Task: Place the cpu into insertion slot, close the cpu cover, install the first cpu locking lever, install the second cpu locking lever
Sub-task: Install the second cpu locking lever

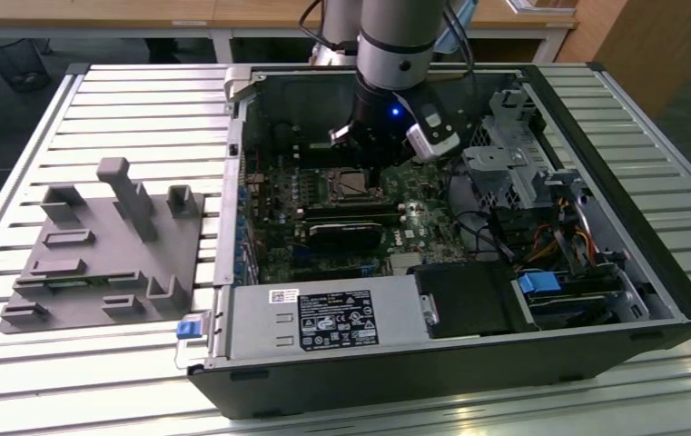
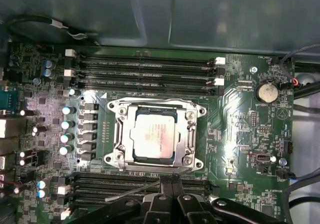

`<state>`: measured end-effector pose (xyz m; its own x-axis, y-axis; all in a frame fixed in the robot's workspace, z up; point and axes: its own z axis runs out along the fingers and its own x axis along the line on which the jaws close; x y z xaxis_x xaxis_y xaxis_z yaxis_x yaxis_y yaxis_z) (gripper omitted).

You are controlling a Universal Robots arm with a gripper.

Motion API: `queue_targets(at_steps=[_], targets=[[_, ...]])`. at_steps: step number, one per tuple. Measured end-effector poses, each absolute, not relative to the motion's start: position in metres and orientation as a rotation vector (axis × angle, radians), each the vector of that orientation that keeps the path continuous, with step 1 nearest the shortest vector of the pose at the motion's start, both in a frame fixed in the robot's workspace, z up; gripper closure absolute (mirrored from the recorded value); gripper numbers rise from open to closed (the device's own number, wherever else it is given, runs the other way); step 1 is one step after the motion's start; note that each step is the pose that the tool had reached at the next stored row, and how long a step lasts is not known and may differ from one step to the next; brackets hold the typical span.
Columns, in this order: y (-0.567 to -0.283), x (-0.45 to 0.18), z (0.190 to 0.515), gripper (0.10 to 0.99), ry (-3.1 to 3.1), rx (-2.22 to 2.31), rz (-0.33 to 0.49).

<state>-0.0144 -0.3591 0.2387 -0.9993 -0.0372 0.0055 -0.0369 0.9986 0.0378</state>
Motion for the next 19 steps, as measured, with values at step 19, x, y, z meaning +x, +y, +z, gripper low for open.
queue_targets(at_steps=[19], targets=[[-0.37, -0.015, 0.235, 0.98, -3.133, 0.059, -0.12]])
